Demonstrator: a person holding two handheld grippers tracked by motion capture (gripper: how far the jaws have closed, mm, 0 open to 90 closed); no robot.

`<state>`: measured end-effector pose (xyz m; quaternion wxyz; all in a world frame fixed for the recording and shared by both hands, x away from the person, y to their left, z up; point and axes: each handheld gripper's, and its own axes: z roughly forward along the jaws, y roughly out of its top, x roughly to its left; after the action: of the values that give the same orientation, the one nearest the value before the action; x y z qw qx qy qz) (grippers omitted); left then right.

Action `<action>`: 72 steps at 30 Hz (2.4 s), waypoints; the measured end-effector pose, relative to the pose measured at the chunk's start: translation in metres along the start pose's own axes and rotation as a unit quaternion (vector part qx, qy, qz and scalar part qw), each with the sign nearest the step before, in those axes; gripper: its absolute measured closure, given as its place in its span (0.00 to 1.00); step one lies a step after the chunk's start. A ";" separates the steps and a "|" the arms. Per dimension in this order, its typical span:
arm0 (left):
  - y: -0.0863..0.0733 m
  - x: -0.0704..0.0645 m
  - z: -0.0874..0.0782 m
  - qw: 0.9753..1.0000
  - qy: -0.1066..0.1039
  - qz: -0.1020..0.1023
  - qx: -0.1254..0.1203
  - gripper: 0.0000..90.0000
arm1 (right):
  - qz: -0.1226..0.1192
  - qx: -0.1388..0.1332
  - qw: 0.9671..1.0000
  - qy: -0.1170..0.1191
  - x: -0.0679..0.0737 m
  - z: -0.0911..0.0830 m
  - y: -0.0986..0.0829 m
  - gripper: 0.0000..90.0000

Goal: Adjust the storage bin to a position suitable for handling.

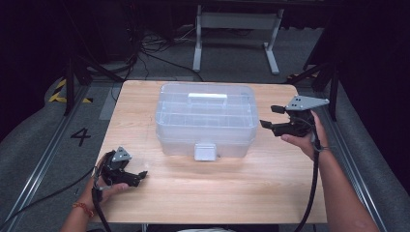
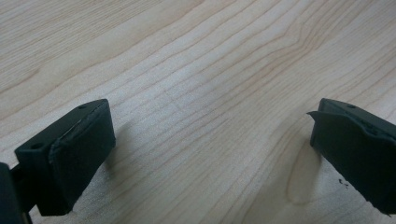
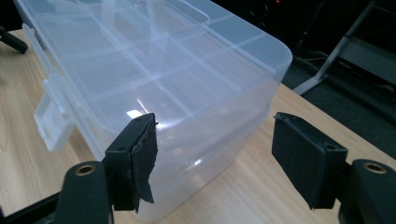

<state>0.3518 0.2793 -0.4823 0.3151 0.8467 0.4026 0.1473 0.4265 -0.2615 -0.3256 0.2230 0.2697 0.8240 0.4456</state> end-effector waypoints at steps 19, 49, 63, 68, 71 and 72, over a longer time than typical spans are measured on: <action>0.000 0.000 0.000 1.000 -0.001 0.000 0.001 0.00 | -0.007 -0.004 1.000 0.010 0.004 0.019 0.032 0.36; 0.000 0.000 0.000 1.000 0.001 0.000 -0.002 0.01 | -0.042 0.023 0.998 0.037 0.020 0.067 0.075 0.49; 0.000 0.000 0.000 1.000 0.000 0.000 -0.002 0.01 | -0.077 0.045 0.995 0.048 0.035 0.089 0.090 0.60; 0.000 0.000 0.000 1.000 0.000 0.000 -0.002 0.01 | -0.083 0.047 0.994 0.047 0.037 0.092 0.091 0.69; 0.000 0.000 0.000 1.000 0.001 0.002 -0.002 0.01 | -0.079 0.054 0.995 0.042 0.035 0.096 0.093 0.75; 0.000 0.000 0.000 1.000 0.000 0.002 -0.003 0.01 | -0.080 0.054 0.994 0.042 0.035 0.096 0.093 0.76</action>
<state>0.3517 0.2792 -0.4824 0.3168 0.8468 0.4003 0.1493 0.4815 -0.1371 -0.2989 0.2083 0.1956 0.8743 0.3924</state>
